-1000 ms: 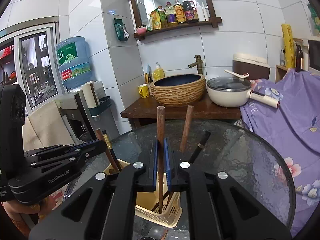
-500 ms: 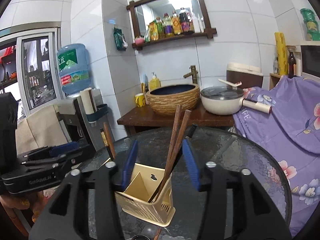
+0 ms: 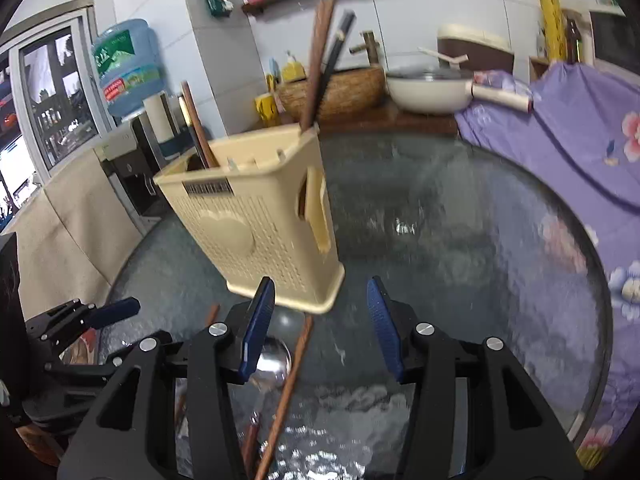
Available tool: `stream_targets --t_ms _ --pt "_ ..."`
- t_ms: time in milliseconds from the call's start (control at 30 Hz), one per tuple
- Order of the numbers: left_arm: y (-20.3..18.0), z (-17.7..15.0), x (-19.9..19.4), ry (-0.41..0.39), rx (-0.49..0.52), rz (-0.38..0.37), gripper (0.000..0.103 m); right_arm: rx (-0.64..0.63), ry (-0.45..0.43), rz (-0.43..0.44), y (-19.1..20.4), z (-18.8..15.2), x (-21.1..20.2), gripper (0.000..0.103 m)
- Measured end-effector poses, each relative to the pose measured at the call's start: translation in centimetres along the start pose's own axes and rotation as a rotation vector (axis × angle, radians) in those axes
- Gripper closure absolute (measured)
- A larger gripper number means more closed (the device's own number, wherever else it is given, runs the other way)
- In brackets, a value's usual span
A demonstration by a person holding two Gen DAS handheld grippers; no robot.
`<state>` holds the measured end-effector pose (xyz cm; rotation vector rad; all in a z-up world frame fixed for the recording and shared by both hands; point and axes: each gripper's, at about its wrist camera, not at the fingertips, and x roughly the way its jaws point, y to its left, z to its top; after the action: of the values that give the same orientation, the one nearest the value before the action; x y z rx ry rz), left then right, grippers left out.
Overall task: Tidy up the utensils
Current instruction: 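Withdraw both grippers and move them to the remaining utensils, then grasp the clear plastic spoon with the left gripper while the right hovers over the steel spoon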
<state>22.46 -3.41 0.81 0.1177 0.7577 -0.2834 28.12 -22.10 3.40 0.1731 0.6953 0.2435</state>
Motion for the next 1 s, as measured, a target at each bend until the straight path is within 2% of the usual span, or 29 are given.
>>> stream_targets --t_ms 133,333,533,633,700,767,1000 --pt "-1.0 -1.7 1.5 0.061 0.051 -0.013 0.051 0.040 0.049 0.005 -0.9 -2.0 0.8 0.054" --pt "-1.6 -2.5 3.2 0.107 0.085 -0.012 0.054 0.058 0.070 0.009 -1.2 -3.2 0.7 0.054" --pt "-2.0 -2.8 4.7 0.152 0.105 -0.011 0.068 0.076 0.083 0.018 -1.4 -3.5 0.5 0.054" --pt "-2.1 -2.8 4.9 0.155 0.096 -0.020 0.077 0.077 0.084 0.022 -1.4 -3.6 0.4 0.054" --pt "-2.1 -2.7 5.1 0.160 0.089 -0.025 0.088 0.077 0.087 0.024 -1.3 -3.5 0.4 0.054" --pt "-2.1 -2.7 5.0 0.159 0.082 -0.034 0.092 0.080 0.089 0.026 -1.3 -3.5 0.5 0.054" --pt "-1.2 -2.4 3.5 0.122 0.014 -0.052 0.095 0.076 0.103 0.037 -0.7 -3.6 0.9 0.054"
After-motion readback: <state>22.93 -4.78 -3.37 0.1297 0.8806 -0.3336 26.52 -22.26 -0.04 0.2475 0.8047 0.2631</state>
